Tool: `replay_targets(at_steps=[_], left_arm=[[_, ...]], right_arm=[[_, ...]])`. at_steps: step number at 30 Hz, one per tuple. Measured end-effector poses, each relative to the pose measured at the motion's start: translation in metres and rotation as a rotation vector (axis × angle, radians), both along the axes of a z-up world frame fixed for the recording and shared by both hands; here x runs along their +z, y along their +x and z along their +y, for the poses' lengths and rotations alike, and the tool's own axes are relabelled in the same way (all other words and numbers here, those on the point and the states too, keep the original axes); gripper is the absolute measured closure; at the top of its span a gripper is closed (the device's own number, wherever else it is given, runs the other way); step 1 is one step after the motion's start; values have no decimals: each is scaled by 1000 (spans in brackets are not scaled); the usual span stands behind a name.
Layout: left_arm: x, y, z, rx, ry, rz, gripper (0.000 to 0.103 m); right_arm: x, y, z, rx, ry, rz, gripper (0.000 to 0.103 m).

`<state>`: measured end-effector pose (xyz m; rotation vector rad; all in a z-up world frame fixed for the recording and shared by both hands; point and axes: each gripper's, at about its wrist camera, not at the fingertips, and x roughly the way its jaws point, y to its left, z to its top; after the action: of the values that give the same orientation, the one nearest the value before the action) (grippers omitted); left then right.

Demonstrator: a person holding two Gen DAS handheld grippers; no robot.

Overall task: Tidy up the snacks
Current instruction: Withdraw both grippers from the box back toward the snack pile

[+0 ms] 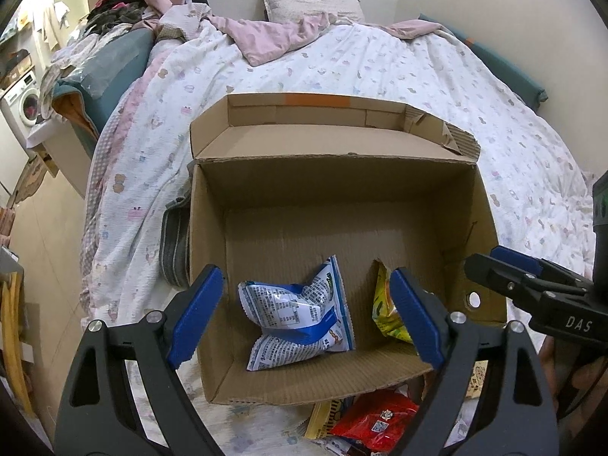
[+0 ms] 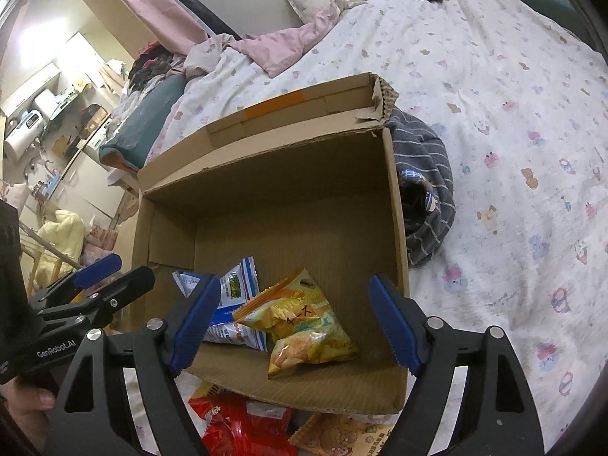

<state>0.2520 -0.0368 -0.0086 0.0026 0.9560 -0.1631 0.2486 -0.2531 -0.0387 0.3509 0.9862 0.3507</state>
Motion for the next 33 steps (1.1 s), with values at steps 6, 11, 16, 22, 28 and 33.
replay_targets(at_steps=[6,11,16,22,28,33], left_arm=[[2,-5,5,11,-3,-3,16],[4,-16,15,42,-31,17,16],[14,-34,26,85,-55,4,16],[21,-61,28,93,-25,-23,16],[17,-90,36,102,-46,4,16],[13,-116,39,106,-40,10,16]], right_arm=[[3,-1,-1,-7,-4,-6,20],[12,-13,-10,-29,8,-22,20],[21,-33,-19,-55,39,-29,20],[32,-57,-19,-39,18,-53,20],[33,-83,-24,-44,34,-43,20],[30,-108,-24,-34,56,-20,20]])
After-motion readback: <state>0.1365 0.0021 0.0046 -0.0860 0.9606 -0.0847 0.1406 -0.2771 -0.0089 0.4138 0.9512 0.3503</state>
